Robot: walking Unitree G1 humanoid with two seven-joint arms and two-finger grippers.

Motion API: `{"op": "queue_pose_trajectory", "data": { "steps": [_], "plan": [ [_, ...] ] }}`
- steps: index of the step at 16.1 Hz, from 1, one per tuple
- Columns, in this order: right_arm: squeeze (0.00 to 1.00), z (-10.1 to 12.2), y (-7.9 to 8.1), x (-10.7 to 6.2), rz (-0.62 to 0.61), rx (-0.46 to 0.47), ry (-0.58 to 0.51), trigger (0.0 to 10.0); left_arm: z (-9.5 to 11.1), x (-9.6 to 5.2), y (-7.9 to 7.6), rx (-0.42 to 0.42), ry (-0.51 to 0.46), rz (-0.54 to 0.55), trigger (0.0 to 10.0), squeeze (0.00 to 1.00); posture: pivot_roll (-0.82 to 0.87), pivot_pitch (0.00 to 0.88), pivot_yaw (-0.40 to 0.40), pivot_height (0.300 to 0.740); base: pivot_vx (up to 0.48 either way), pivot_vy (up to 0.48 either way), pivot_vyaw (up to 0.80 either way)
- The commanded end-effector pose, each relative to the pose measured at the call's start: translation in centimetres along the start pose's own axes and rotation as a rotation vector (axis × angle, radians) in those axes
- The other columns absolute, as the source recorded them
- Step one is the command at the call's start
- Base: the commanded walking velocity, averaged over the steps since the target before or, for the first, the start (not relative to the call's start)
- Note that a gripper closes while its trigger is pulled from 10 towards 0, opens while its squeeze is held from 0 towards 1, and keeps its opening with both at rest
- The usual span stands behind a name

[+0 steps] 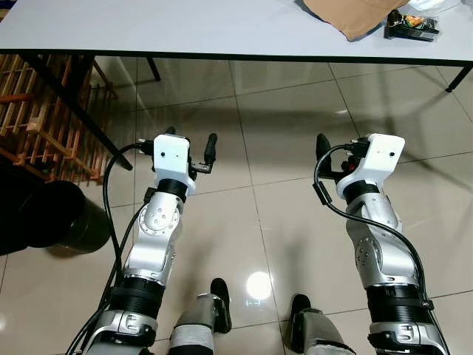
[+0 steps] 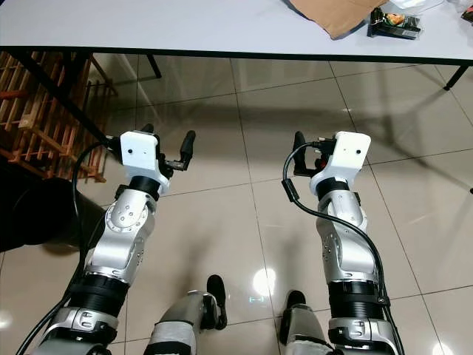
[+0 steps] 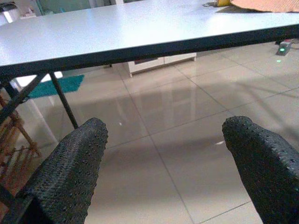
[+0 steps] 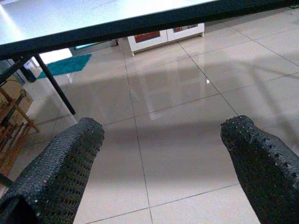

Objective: Picking trash to rubbish bin

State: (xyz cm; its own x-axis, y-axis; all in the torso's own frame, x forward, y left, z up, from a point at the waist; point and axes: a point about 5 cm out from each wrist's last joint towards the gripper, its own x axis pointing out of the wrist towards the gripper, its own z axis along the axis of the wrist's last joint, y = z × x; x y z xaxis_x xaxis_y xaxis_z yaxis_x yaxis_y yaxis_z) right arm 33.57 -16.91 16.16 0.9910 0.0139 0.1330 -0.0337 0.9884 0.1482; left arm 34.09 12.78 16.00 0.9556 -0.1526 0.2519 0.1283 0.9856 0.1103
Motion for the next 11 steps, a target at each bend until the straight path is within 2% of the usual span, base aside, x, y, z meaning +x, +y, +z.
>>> {"op": "queue_pose_trajectory", "data": {
  "steps": [1,11],
  "plan": [
    [0.00,-0.41,0.24,-0.22,0.009,0.003,0.011,10.0,-0.57,-0.18,0.29,0.009,0.026,0.017,10.0,0.00,0.09,0.298,0.119,0.740,0.000,-0.379,0.00],
    [0.00,-0.73,0.96,-0.48,0.041,0.014,0.020,10.0,-0.56,0.01,0.04,0.002,0.025,0.020,10.0,0.00,0.08,0.269,0.109,0.740,0.000,-0.409,0.00]
  ]
}}
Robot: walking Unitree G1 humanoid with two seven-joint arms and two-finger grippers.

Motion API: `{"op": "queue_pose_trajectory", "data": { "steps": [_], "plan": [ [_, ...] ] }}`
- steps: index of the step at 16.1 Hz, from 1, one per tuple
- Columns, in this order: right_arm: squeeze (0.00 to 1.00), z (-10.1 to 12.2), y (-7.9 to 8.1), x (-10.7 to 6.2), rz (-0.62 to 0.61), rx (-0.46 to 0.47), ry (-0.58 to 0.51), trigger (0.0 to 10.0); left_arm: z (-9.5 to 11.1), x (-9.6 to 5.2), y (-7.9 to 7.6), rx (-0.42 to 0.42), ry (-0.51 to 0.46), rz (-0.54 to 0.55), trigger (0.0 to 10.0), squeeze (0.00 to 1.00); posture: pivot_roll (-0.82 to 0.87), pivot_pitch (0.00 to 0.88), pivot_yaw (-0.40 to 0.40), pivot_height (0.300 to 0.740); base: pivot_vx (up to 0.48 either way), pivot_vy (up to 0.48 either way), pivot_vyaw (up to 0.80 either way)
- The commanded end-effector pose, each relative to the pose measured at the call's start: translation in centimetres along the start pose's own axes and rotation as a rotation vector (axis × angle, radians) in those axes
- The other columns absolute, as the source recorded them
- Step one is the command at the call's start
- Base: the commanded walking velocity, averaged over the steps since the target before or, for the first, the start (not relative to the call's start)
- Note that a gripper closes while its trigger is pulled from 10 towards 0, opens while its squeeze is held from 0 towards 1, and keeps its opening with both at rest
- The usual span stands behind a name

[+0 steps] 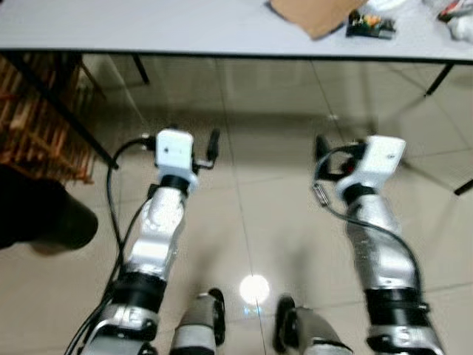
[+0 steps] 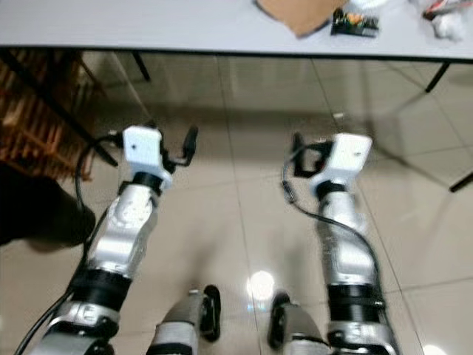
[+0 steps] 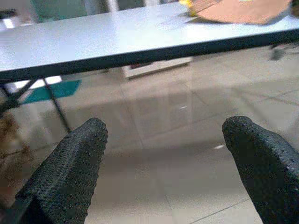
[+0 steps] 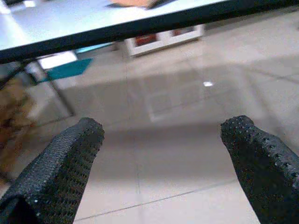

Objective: Picking trash to rubbish bin

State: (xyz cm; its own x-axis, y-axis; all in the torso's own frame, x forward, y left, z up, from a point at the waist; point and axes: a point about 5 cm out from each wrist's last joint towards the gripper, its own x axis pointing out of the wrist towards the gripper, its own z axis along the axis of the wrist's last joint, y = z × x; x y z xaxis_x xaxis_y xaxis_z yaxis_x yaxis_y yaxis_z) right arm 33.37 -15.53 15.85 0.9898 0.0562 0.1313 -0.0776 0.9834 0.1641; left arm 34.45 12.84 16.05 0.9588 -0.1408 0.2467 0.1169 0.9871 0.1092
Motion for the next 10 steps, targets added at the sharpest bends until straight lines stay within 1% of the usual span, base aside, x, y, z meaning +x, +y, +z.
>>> {"op": "queue_pose_trajectory", "data": {
  "steps": [1,10],
  "plan": [
    [0.00,-0.30,-0.24,-0.30,0.006,-0.010,0.014,10.0,-0.48,-0.34,-0.08,0.000,0.017,0.008,10.0,0.00,0.08,0.269,0.109,0.740,0.000,-0.416,0.00],
    [0.00,-0.26,-0.33,-0.48,0.018,-0.016,0.020,10.0,-0.32,-0.38,-0.18,-0.003,0.009,0.012,10.0,0.00,0.08,0.287,0.100,0.740,0.000,-0.409,0.00]
  ]
}}
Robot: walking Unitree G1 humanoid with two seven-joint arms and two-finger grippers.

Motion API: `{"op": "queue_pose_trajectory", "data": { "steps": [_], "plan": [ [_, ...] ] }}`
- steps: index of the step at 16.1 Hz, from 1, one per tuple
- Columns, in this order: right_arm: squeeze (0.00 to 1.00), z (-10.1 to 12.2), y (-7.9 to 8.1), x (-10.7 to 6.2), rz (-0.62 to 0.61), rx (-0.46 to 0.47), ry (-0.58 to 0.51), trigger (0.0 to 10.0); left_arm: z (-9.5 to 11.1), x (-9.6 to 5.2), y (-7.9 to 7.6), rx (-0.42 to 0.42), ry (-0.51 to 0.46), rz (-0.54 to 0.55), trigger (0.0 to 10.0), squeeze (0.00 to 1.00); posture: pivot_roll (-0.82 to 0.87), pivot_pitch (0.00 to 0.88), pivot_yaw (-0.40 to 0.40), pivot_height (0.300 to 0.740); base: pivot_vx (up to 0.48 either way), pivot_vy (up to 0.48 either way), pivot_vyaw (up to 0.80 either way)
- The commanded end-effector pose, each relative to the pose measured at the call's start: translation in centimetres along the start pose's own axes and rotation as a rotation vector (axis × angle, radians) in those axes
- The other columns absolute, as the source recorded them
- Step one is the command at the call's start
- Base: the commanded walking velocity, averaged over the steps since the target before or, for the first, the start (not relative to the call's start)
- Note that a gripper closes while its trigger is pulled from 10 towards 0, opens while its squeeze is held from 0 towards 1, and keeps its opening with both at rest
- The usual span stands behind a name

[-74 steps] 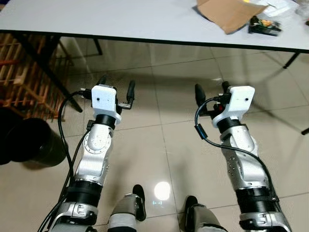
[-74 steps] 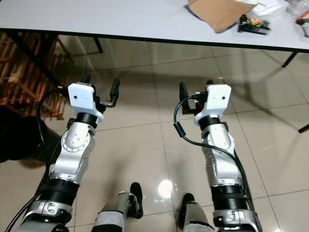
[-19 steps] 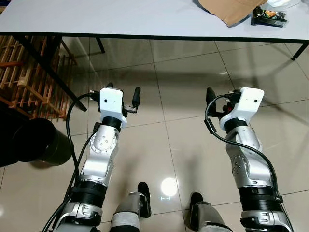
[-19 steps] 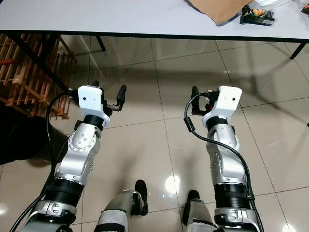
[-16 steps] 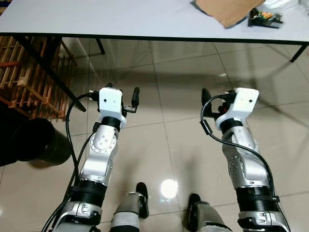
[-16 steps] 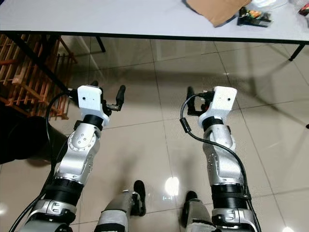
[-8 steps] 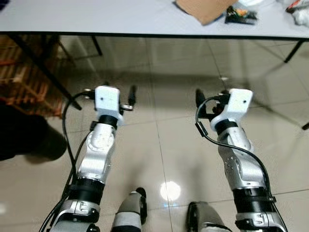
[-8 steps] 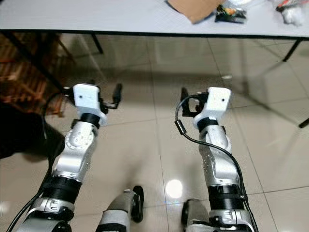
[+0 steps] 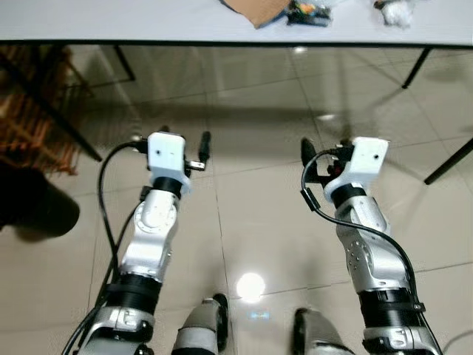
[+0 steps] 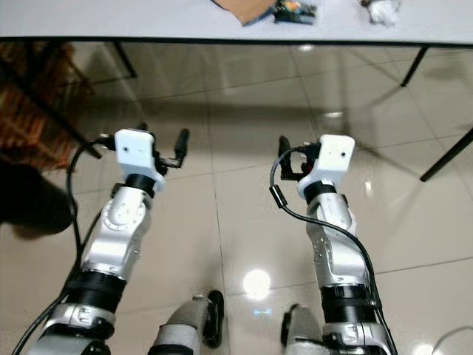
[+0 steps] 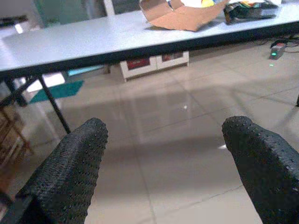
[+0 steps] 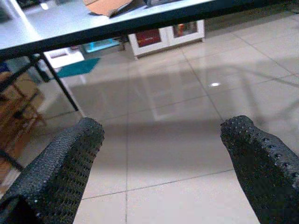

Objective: Picking trash to rubbish bin

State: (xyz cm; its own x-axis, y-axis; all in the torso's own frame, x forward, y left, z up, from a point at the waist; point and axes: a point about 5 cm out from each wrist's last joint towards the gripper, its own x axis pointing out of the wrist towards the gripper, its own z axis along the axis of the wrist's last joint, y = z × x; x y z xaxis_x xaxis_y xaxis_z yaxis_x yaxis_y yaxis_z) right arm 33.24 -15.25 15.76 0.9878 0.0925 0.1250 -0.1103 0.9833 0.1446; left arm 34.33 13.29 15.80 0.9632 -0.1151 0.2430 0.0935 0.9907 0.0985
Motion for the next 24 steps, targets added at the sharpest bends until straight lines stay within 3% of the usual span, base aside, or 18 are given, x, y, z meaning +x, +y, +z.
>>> {"op": "queue_pose_trajectory", "data": {
  "steps": [1,6,10,16,24],
  "plan": [
    [0.00,-0.2,-0.6,-0.4,-0.015,-0.001,0.010,10.0,-0.1,-0.2,-0.6,0.003,0.004,-0.016,10.0,0.00,0.08,0.288,0.100,0.740,0.000,-0.368,0.00],
    [0.00,0.0,-0.6,-0.2,-0.015,0.002,0.012,10.0,0.2,-0.1,-1.0,-0.019,-0.013,-0.023,10.0,0.00,0.08,0.296,0.099,0.740,0.000,0.000,0.00],
    [0.00,0.6,-0.7,0.0,-0.014,-0.002,-0.003,10.0,1.1,0.4,-0.4,-0.002,-0.038,0.006,10.0,0.00,0.08,0.300,0.098,0.740,0.000,0.000,0.00],
    [0.00,0.5,-0.5,0.0,-0.006,-0.007,0.003,10.0,1.2,0.4,-0.2,0.022,-0.043,0.009,10.0,0.00,0.09,0.309,0.096,0.740,0.284,0.000,0.00],
    [0.00,2.2,-0.3,0.5,0.000,-0.001,-0.059,10.0,3.4,1.1,-0.6,0.050,-0.123,-0.026,10.0,0.00,0.09,0.309,0.101,0.740,0.306,0.000,0.00]
  ]
}}
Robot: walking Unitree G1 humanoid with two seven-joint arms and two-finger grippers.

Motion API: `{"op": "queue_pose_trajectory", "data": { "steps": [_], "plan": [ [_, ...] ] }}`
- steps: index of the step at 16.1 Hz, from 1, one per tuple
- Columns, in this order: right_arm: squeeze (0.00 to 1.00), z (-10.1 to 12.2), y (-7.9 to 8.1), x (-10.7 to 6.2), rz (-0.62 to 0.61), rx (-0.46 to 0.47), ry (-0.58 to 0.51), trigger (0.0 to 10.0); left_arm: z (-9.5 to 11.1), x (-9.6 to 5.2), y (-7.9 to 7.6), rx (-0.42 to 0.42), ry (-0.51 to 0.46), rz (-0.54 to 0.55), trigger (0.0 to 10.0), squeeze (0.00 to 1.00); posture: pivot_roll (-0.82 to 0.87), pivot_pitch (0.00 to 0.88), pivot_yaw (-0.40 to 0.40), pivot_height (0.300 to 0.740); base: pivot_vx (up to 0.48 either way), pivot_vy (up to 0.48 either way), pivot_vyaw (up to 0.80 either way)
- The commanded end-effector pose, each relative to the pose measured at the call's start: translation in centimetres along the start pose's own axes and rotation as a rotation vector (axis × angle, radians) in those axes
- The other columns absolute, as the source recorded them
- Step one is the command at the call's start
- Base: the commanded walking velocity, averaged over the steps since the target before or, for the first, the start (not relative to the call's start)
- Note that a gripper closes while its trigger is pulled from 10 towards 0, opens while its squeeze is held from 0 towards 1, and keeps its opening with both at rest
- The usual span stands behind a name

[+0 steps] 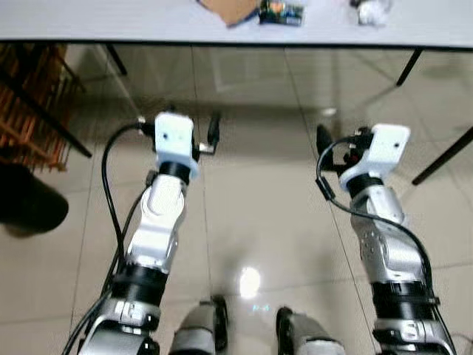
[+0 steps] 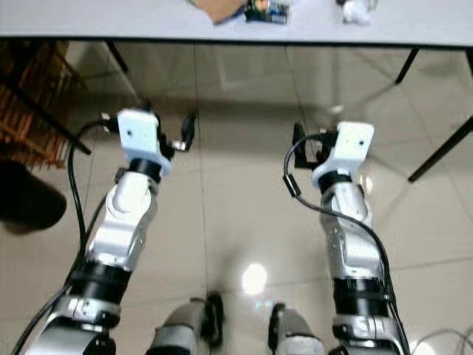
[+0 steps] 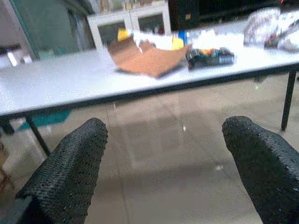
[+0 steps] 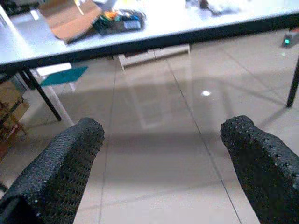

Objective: Picking trash to rubbish bin

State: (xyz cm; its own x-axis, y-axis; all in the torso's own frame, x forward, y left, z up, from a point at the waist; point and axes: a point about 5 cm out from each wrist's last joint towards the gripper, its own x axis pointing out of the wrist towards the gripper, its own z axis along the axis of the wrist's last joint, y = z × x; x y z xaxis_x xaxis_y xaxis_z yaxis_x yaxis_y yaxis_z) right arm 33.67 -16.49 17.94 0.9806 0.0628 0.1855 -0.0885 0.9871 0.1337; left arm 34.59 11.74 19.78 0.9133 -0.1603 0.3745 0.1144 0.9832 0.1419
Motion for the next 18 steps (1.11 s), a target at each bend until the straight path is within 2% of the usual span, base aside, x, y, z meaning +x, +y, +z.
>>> {"op": "queue_pose_trajectory", "data": {
  "steps": [1,5,11,18],
  "plan": [
    [0.00,0.2,0.8,0.0,0.022,0.015,-0.003,10.0,-0.2,-0.3,0.4,0.019,0.013,0.001,10.0,0.00,0.09,0.308,0.102,0.740,0.311,0.000,0.00],
    [0.00,1.2,0.9,0.3,0.027,0.013,-0.040,10.0,1.0,0.4,0.6,0.017,-0.026,0.005,10.0,0.00,0.09,0.304,0.103,0.740,0.313,0.000,0.00],
    [0.00,0.5,0.6,0.1,0.012,0.004,-0.015,10.0,0.5,0.4,0.5,0.015,0.000,-0.005,10.0,0.00,0.09,0.307,0.107,0.740,0.314,0.000,0.00],
    [0.00,0.7,0.6,0.2,0.011,0.002,-0.021,10.0,0.8,0.7,0.3,0.006,-0.009,-0.004,10.0,0.00,0.09,0.305,0.105,0.740,0.314,0.000,0.00]
  ]
}}
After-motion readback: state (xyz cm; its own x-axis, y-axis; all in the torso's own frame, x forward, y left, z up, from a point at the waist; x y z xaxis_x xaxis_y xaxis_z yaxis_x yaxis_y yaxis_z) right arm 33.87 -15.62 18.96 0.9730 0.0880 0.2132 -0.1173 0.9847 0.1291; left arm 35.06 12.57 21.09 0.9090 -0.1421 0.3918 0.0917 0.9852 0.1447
